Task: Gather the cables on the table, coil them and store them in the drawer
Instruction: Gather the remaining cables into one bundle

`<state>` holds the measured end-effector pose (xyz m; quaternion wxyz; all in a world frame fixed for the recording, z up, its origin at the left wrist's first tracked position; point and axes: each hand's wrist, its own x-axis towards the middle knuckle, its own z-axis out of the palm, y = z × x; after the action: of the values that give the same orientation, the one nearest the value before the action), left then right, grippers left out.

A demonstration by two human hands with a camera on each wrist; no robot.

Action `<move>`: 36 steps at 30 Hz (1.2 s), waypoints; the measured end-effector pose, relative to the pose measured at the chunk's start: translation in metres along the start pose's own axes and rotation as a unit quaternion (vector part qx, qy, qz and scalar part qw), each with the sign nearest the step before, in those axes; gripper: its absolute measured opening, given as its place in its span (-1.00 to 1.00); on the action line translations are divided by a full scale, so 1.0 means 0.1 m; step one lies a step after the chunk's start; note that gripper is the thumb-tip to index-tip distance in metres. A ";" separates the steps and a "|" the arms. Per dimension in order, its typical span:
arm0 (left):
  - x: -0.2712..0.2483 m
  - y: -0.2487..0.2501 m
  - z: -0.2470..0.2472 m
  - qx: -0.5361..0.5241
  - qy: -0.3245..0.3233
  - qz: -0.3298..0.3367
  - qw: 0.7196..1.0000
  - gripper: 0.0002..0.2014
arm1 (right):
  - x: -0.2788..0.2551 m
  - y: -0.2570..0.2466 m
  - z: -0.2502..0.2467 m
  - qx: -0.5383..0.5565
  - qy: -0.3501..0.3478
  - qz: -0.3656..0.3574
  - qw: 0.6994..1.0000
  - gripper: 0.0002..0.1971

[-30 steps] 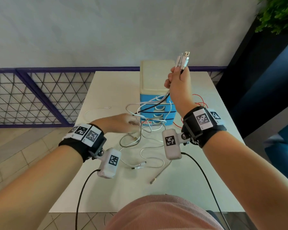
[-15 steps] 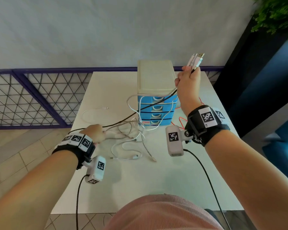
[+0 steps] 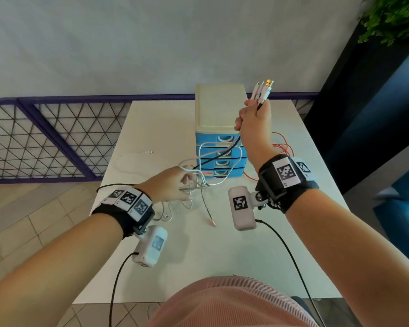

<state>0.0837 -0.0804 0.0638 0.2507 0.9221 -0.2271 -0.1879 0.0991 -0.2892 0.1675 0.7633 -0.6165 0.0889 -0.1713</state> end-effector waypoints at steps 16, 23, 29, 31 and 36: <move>-0.24 1.13 -0.74 -0.167 -0.107 0.073 0.977 -0.75 | 0.13 0.17 -0.10 0.038 0.036 0.032 0.998 -0.71; -0.28 1.18 -1.23 -0.384 0.086 0.108 0.913 -0.74 | 0.03 0.15 -0.08 -0.085 -0.090 0.048 0.991 -0.79; -0.03 0.87 -1.07 -0.128 0.200 -0.019 0.971 -0.63 | 0.02 0.15 -0.04 -0.189 -0.122 0.032 0.974 -0.85; -0.01 0.91 -0.95 -0.036 0.195 0.047 0.979 -0.50 | -0.01 0.17 -0.02 -0.226 -0.140 0.024 0.964 -0.84; 0.08 1.00 -0.69 0.071 0.163 0.093 0.980 -0.65 | -0.08 0.23 0.05 -0.227 -0.170 0.027 0.959 -0.84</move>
<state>0.0901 -0.1356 0.1725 0.2346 0.9306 -0.2808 0.0055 0.0969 -0.2772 0.1455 0.6117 -0.7908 0.0106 -0.0185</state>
